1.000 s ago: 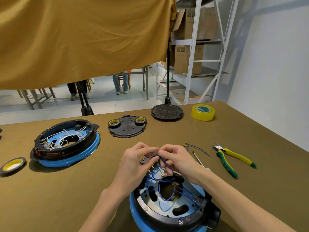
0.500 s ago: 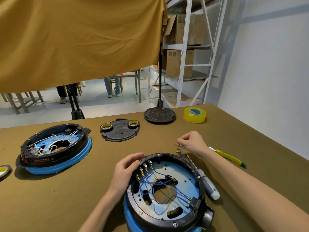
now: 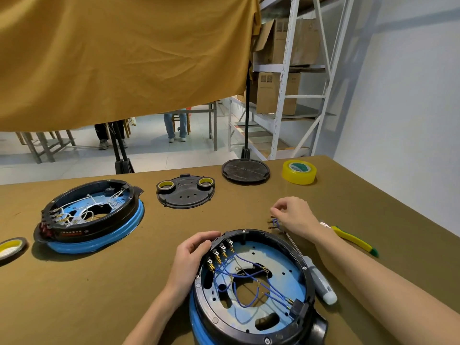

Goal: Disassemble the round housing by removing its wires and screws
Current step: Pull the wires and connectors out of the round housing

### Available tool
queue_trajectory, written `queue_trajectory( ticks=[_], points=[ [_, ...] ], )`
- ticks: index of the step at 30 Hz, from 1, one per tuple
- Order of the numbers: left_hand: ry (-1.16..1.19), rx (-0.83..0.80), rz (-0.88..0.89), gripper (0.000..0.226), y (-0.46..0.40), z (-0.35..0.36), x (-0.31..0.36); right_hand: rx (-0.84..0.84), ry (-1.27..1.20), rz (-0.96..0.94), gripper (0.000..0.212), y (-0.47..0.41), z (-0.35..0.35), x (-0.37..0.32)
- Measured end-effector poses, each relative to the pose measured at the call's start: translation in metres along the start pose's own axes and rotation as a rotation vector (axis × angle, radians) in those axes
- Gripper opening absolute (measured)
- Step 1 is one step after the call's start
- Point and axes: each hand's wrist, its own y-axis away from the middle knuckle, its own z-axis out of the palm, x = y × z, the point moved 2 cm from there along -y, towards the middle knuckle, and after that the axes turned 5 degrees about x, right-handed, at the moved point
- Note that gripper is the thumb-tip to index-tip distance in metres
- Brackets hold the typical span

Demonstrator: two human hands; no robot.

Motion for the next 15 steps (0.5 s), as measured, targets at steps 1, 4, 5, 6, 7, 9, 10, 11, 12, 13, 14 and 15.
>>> queue_trajectory(
  ticks=[1, 4, 5, 6, 7, 9, 10, 11, 12, 13, 14, 15],
  points=[
    [0.013, -0.002, -0.001, 0.033, 0.001, 0.000, -0.001, 0.028, -0.069, -0.007, 0.018, 0.007, -0.002, -0.008],
    [0.027, -0.020, 0.006, 0.030, 0.005, -0.002, -0.004, 0.014, -0.259, -0.062, 0.014, 0.033, -0.005, -0.044],
    [0.032, -0.038, 0.007, 0.028, 0.007, -0.003, -0.004, -0.019, -0.285, -0.098, 0.014, 0.042, -0.005, -0.058],
    [0.033, -0.058, 0.008, 0.031, 0.009, -0.003, -0.004, -0.060, -0.300, -0.133, 0.015, 0.052, -0.003, -0.071],
    [0.039, -0.081, 0.005, 0.038, 0.012, -0.004, -0.005, -0.093, -0.303, -0.160, 0.015, 0.062, 0.000, -0.083],
    [0.033, -0.116, 0.005, 0.045, 0.015, -0.006, -0.005, -0.074, -0.247, -0.199, 0.018, 0.077, 0.007, -0.101],
    [0.022, -0.125, 0.012, 0.047, 0.016, -0.007, -0.004, -0.057, -0.216, -0.212, 0.019, 0.083, 0.010, -0.108],
    [0.011, -0.133, 0.014, 0.048, 0.017, -0.007, -0.003, -0.070, -0.216, -0.203, 0.020, 0.087, 0.012, -0.113],
    [-0.005, -0.135, 0.016, 0.049, 0.017, -0.007, -0.003, -0.108, -0.238, -0.178, 0.020, 0.090, 0.014, -0.117],
    [-0.019, -0.134, 0.017, 0.049, 0.017, -0.007, -0.002, -0.148, -0.240, -0.147, 0.018, 0.092, 0.016, -0.120],
    [-0.033, -0.129, 0.015, 0.048, 0.017, -0.007, -0.002, -0.168, -0.221, -0.130, 0.018, 0.094, 0.018, -0.122],
    [-0.043, -0.118, 0.014, 0.044, 0.017, -0.007, -0.002, -0.163, -0.185, -0.126, 0.019, 0.096, 0.019, -0.123]
  ],
)
